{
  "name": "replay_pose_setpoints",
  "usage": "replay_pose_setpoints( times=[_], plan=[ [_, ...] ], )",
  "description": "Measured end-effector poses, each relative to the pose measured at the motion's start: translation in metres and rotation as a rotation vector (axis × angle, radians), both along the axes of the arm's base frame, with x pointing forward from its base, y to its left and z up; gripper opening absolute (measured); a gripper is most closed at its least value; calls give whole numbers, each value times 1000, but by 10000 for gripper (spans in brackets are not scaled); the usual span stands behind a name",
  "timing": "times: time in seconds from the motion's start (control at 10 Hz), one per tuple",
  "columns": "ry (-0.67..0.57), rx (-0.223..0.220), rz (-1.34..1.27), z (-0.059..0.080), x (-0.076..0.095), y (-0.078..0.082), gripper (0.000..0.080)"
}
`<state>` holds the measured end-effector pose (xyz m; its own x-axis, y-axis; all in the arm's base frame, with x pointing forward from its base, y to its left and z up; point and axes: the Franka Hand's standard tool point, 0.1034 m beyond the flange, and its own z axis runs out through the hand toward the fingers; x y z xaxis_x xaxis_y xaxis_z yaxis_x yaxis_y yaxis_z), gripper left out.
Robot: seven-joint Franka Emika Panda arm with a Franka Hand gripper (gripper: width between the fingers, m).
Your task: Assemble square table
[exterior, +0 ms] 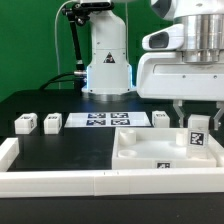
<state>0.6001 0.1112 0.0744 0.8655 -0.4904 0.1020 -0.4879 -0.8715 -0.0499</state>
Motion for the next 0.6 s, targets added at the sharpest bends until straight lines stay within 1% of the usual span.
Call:
replay_pose_setpoints(
  times=[0.4, 0.5, 0.6],
  plan=[
    [2, -4, -193, 0, -1, -14, 297],
    [2, -8, -206, 0, -1, -17, 300],
    [3, -8, -200, -1, -1, -16, 434]
  ],
)
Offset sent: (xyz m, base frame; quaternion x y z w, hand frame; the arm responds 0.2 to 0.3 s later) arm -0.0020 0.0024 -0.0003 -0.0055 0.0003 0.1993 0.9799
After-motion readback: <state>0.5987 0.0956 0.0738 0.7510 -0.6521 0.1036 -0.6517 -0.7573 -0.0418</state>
